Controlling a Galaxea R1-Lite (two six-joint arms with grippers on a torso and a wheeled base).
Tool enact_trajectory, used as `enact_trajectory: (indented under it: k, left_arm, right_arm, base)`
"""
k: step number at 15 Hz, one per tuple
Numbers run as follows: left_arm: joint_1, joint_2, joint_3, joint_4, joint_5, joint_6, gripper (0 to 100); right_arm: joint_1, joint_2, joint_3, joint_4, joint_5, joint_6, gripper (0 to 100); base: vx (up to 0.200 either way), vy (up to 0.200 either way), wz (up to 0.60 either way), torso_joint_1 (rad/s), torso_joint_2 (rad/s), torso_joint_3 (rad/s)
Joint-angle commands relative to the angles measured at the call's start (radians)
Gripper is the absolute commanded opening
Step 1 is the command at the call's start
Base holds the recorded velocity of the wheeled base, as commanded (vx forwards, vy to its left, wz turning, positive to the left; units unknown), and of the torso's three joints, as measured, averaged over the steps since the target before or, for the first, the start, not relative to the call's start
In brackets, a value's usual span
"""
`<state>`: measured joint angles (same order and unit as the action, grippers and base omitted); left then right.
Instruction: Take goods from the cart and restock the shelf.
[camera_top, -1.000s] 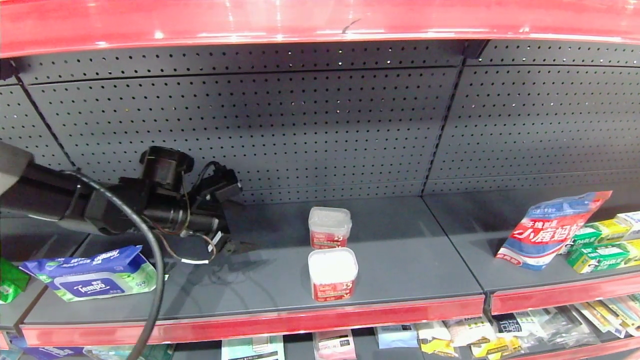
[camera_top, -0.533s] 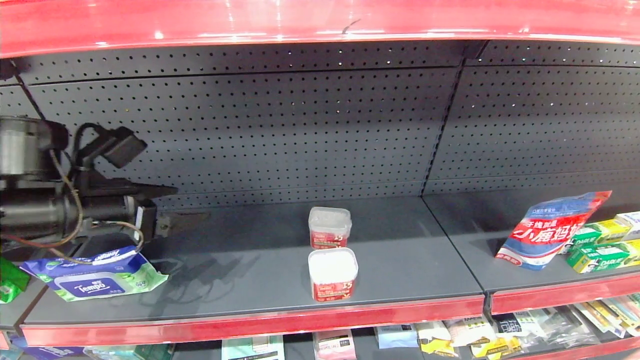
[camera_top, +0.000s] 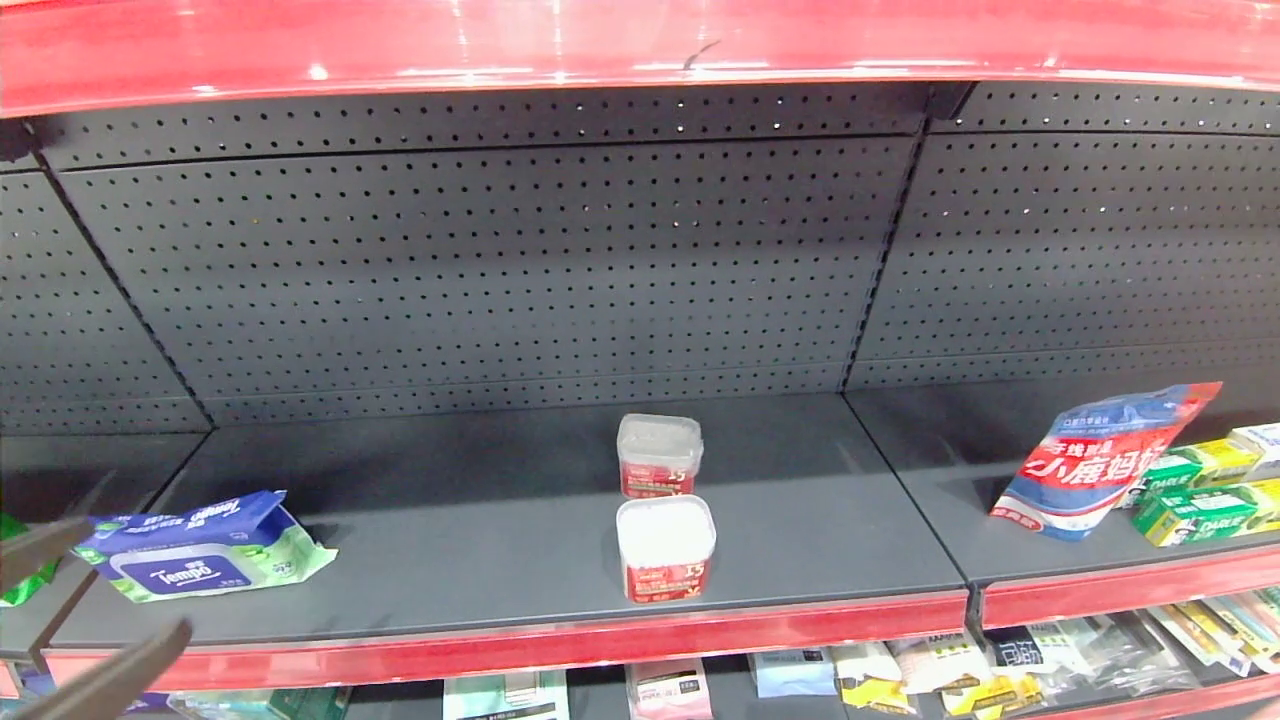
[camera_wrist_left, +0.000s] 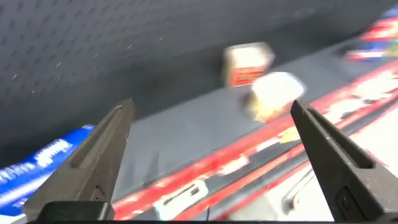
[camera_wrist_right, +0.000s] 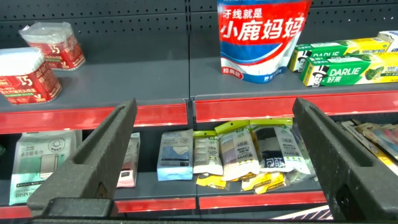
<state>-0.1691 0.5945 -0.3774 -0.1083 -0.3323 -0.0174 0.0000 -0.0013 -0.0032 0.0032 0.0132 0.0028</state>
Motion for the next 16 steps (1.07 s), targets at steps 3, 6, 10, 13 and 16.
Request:
enact_trajectory:
  k: [3, 6, 10, 13, 16]
  left_arm:
    - [-0.144, -0.594, 0.331, 0.151, 0.308, -0.033, 100]
    - [-0.144, -0.594, 0.334, 0.144, 0.351, -0.041, 100]
    - [-0.144, -0.594, 0.374, 0.075, 0.593, -0.147, 100]
    - [-0.144, -0.594, 0.373, 0.073, 0.707, -0.116, 100]
    - [-0.132, -0.527, 0.373, 0.073, 0.714, -0.033, 100]
  right_arm:
    - [0.000, 0.001, 0.000, 0.000, 0.001, 0.002, 100]
    - [0.000, 0.001, 0.000, 0.000, 0.001, 0.002, 100]
    - [0.000, 0.001, 0.000, 0.000, 0.001, 0.002, 100]
    - [0.000, 0.001, 0.000, 0.000, 0.001, 0.002, 100]
    - [0.000, 0.001, 0.000, 0.000, 0.001, 0.002, 100]
  base:
    - [0.000, 0.000, 0.00, 0.000, 0.00, 0.000]
    - [0.000, 0.000, 0.00, 0.000, 0.00, 0.000]
    - [0.000, 0.000, 0.00, 0.000, 0.00, 0.000]
    - [0.000, 0.000, 0.00, 0.000, 0.00, 0.000]
    - [0.000, 0.000, 0.00, 0.000, 0.00, 0.000]
